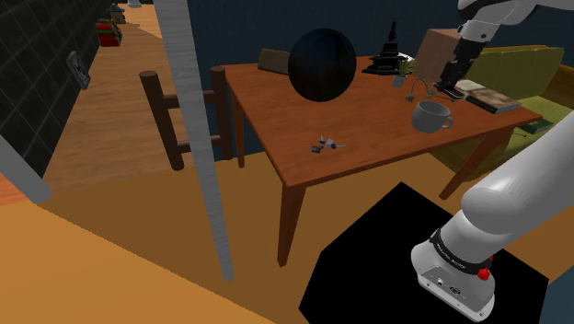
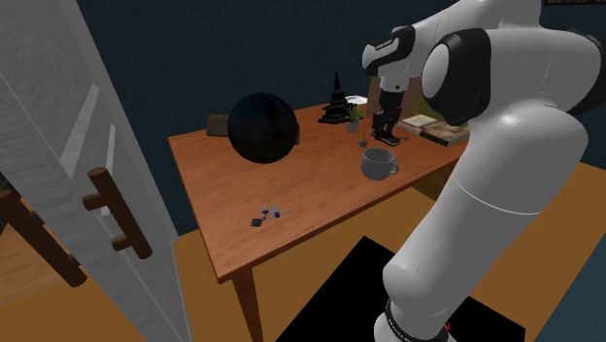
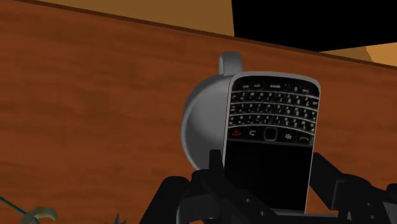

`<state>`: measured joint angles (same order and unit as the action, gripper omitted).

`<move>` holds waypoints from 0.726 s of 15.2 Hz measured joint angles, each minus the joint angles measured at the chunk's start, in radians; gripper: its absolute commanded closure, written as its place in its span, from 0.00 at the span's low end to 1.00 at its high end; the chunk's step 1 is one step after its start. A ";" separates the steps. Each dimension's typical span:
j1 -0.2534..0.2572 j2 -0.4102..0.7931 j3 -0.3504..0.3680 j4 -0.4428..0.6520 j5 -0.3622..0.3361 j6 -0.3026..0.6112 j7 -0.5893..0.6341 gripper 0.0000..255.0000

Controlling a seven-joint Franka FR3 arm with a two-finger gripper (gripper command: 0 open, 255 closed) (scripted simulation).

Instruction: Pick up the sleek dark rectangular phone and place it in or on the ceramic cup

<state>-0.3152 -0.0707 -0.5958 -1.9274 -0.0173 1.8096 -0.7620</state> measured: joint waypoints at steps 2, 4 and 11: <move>-0.003 0.002 -0.004 -0.022 0.000 0.022 -0.008 1.00; -0.005 0.005 -0.007 -0.043 0.002 0.046 -0.013 1.00; -0.008 0.026 -0.012 -0.118 0.013 0.139 -0.024 1.00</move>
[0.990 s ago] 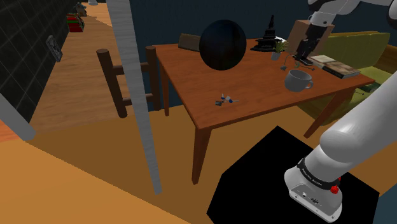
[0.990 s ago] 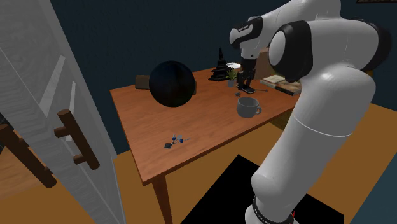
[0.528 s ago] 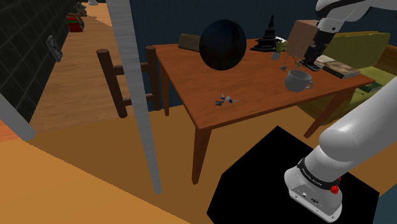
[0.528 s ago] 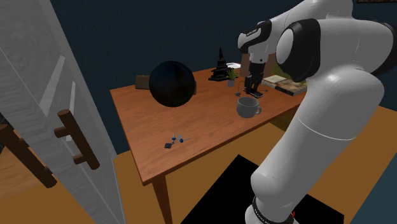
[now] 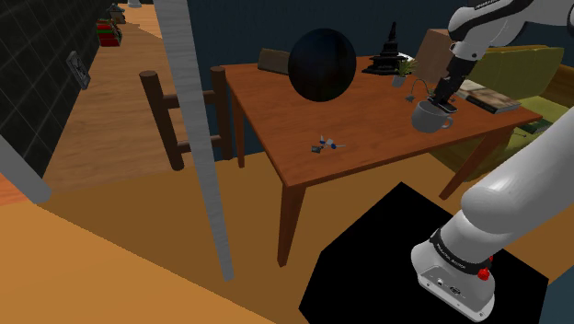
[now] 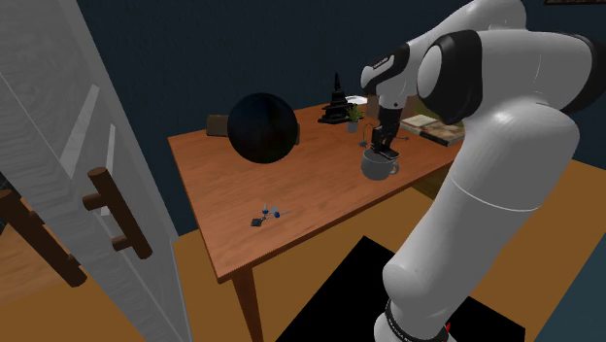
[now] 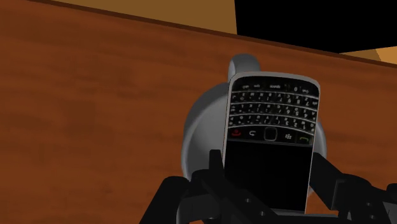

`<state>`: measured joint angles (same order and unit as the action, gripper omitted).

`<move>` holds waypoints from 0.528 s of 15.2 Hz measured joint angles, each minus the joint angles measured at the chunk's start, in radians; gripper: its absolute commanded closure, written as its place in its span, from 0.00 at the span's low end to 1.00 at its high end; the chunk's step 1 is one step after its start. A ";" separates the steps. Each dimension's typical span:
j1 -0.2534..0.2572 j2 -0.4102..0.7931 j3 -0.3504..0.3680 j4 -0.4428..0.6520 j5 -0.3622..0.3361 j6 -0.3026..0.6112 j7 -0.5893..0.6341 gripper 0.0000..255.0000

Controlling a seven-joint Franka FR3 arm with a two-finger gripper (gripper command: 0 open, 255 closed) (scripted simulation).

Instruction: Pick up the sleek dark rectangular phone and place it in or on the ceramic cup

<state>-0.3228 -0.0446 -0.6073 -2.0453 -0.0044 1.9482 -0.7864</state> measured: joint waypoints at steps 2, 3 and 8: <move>0.000 0.008 0.000 -0.020 0.005 0.027 -0.002 1.00; 0.000 0.013 -0.001 -0.025 0.008 0.035 -0.005 1.00; -0.001 0.019 -0.002 -0.027 0.012 0.044 -0.008 1.00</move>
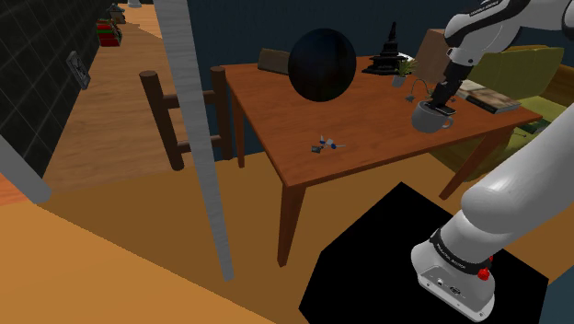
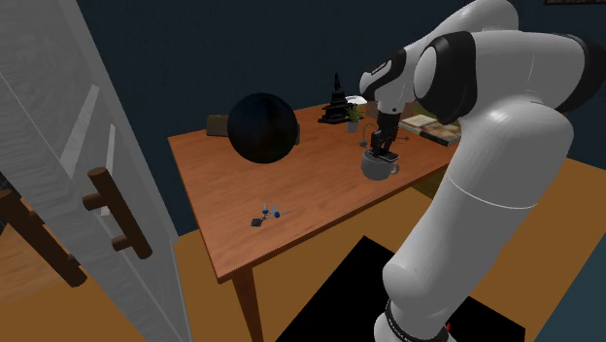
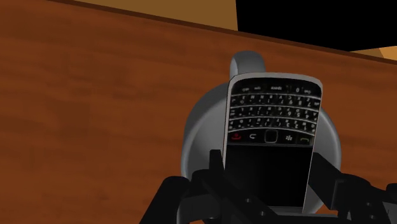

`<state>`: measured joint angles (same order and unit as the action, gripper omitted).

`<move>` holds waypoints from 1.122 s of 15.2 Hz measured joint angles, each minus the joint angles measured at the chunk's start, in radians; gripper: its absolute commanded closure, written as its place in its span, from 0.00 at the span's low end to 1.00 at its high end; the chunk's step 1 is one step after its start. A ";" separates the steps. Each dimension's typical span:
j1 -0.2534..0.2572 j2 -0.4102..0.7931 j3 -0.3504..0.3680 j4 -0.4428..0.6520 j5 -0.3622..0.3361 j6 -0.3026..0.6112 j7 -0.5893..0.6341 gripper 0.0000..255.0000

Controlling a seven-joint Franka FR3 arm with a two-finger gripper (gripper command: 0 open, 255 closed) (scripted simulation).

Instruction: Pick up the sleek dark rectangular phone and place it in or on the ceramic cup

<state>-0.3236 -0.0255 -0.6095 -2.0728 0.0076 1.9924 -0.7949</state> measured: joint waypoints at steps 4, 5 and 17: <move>0.000 0.000 0.000 0.000 0.000 0.000 0.000 0.00; 0.000 0.000 0.000 0.000 0.000 0.000 0.000 0.00; 0.002 -0.027 0.003 0.102 -0.016 -0.124 0.012 0.00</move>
<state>-0.3219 -0.0523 -0.6060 -1.9705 -0.0085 1.8679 -0.7829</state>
